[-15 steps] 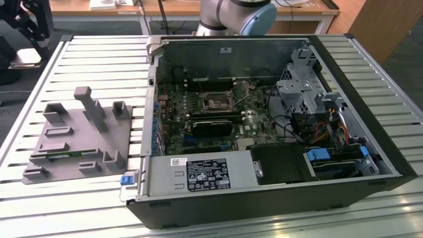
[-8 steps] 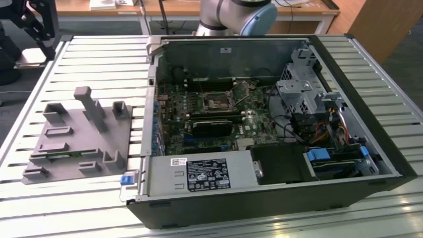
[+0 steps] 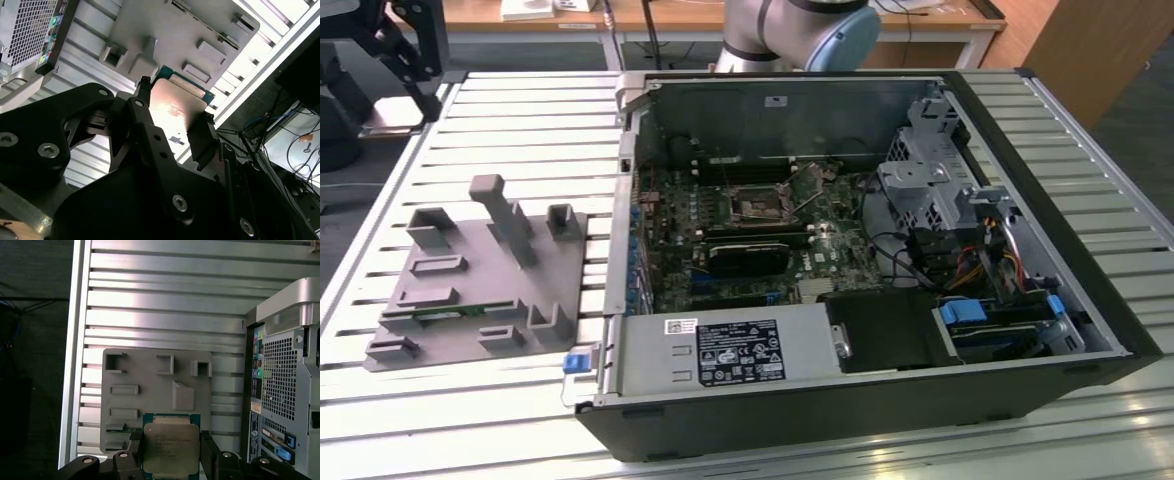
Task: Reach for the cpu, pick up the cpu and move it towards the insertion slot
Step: 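Pick up the cpu and move it towards the insertion slot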
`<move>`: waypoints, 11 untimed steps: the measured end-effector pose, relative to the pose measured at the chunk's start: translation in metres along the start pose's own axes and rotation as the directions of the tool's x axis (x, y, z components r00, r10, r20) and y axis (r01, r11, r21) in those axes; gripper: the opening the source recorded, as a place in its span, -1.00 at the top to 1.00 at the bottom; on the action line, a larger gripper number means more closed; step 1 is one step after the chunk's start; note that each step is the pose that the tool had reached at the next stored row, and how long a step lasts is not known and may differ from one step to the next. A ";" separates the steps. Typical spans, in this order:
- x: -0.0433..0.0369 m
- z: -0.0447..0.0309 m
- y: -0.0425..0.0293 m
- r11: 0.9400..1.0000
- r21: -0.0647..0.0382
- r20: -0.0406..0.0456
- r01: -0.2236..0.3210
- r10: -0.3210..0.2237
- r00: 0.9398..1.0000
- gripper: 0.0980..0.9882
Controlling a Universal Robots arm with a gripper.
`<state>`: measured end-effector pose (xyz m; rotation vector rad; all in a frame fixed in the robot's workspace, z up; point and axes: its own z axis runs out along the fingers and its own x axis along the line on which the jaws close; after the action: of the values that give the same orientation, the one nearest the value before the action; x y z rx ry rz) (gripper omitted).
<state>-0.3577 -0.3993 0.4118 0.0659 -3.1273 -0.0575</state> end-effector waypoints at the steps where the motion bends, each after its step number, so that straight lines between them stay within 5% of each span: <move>1: -0.0008 0.0000 0.0000 1.000 0.000 0.000 0.000 0.000 1.000 0.00; 11: -0.0083 -0.0003 -0.0003 1.000 0.000 0.000 0.000 0.000 1.000 0.00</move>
<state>-0.3493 -0.3993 0.4120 0.0659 -3.1268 -0.0574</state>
